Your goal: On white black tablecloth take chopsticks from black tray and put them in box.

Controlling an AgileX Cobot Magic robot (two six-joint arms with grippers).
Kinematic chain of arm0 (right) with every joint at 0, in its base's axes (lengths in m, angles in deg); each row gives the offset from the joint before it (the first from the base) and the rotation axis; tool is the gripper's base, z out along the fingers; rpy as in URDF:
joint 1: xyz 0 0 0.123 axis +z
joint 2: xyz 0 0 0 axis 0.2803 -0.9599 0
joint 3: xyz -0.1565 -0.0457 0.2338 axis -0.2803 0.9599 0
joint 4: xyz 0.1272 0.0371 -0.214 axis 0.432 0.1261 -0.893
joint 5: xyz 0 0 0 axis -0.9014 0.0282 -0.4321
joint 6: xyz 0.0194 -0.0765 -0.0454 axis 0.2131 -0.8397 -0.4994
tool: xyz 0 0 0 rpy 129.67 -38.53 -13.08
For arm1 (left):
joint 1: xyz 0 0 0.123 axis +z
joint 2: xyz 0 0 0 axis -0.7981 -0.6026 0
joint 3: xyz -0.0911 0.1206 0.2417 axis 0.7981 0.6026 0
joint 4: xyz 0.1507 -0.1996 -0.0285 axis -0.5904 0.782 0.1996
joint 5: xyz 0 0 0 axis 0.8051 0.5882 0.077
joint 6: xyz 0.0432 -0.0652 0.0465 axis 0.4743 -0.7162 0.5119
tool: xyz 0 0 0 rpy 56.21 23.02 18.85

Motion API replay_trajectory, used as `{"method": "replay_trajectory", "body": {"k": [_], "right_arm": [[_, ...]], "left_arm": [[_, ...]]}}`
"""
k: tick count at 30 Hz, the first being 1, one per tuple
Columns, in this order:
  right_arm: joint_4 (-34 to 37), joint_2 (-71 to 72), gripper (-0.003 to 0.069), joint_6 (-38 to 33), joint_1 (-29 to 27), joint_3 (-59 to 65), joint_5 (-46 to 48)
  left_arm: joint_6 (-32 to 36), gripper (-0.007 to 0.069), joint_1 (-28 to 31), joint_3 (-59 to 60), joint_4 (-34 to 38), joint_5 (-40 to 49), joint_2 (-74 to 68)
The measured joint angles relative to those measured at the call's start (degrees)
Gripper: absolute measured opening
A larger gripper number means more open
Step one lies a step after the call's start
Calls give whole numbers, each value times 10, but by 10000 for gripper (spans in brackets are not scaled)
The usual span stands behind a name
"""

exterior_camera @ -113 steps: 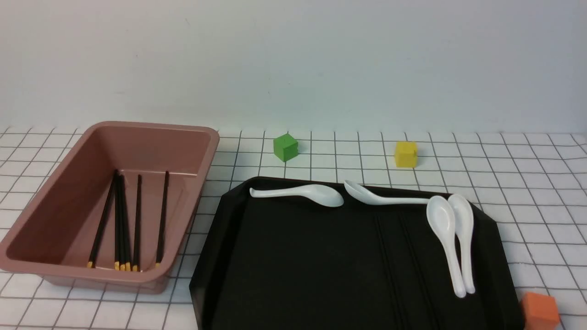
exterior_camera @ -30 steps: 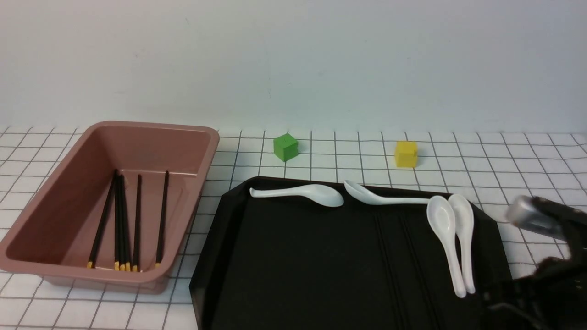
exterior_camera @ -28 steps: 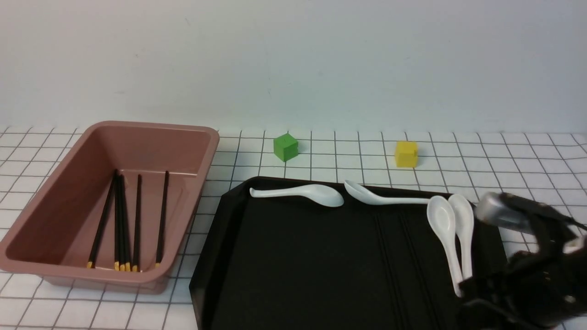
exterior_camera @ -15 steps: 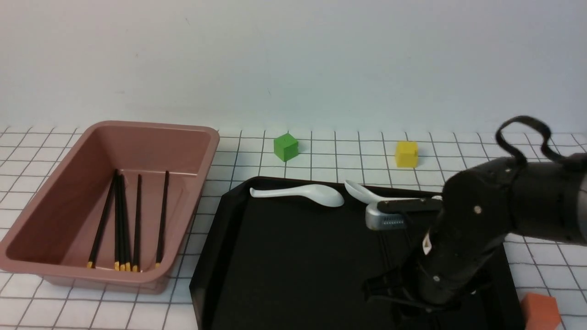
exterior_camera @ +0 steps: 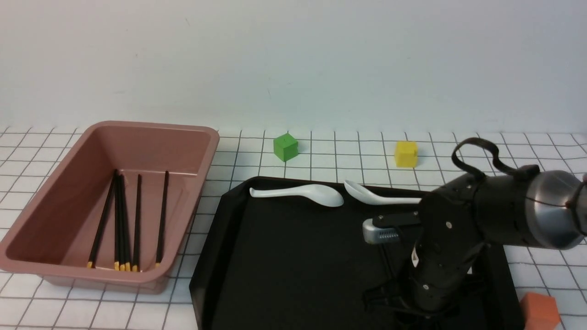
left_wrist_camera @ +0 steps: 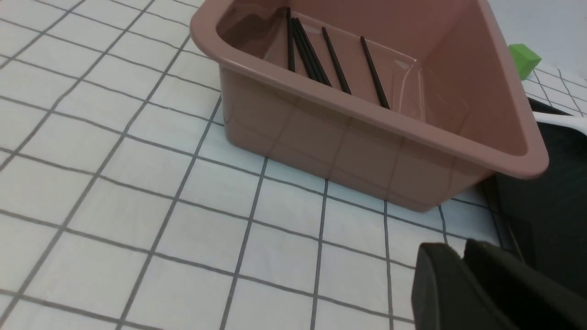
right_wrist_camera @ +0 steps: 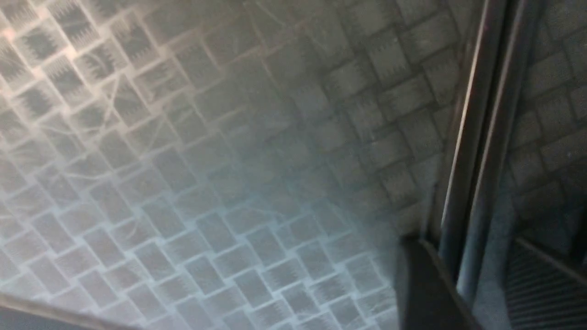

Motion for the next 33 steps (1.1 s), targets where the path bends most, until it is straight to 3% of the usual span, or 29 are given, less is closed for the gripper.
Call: {"method": "replay_trajectory", "body": {"k": [5, 15, 27, 33], "right_arm": [[-2, -2, 144, 0, -1, -2, 4], [24, 30, 141, 0, -1, 0, 31], [32, 234, 141, 0, 1, 5, 119], [48, 288, 141, 0, 52, 5, 101]], "left_arm": [[0, 82, 0, 0, 0, 0, 0], [0, 82, 0, 0, 0, 0, 0], [0, 82, 0, 0, 0, 0, 0], [0, 82, 0, 0, 0, 0, 0]]}}
